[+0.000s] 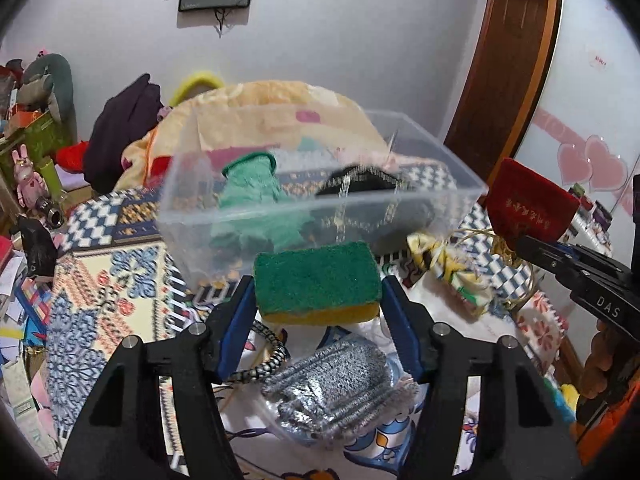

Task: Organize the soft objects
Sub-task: 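Carry the sponge and red pouch with both grippers over the clear box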

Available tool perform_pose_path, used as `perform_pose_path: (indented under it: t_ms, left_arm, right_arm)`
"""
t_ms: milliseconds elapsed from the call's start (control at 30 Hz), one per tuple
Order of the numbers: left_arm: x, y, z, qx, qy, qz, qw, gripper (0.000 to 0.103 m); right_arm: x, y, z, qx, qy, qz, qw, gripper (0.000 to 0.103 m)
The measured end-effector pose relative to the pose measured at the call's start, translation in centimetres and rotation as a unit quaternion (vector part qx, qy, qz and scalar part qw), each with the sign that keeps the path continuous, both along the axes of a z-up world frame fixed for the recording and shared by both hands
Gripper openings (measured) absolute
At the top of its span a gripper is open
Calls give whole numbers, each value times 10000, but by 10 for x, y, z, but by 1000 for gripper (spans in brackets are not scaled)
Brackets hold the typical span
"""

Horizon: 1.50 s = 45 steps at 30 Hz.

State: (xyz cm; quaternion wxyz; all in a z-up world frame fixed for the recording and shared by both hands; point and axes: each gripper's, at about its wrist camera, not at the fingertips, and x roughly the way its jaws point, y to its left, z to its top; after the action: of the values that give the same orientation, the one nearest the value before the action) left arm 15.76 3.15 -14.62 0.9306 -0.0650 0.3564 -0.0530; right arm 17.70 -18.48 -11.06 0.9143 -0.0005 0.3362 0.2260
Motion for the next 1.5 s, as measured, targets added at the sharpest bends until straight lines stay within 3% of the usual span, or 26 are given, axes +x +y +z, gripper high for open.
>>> perform_pose_path:
  t_ms: [367, 667, 1000, 1500]
  left_arm:
    - [-24, 22, 61, -147, -833, 251, 9961, 62]
    - [-5, 34, 82, -94, -1090, 435, 9930, 62]
    - [31, 44, 64, -75, -785, 652, 9948, 62]
    - [82, 27, 19, 225, -39, 489, 9985, 62]
  right_arm:
    - [-3, 12, 41, 274, -657, 136, 9974, 18]
    - [9, 41, 62, 491, -1062, 362, 9925, 18]
    - [32, 72, 52, 372, -959, 427, 9938, 18]
    - [70, 104, 16, -426, -313, 510, 9973, 18]
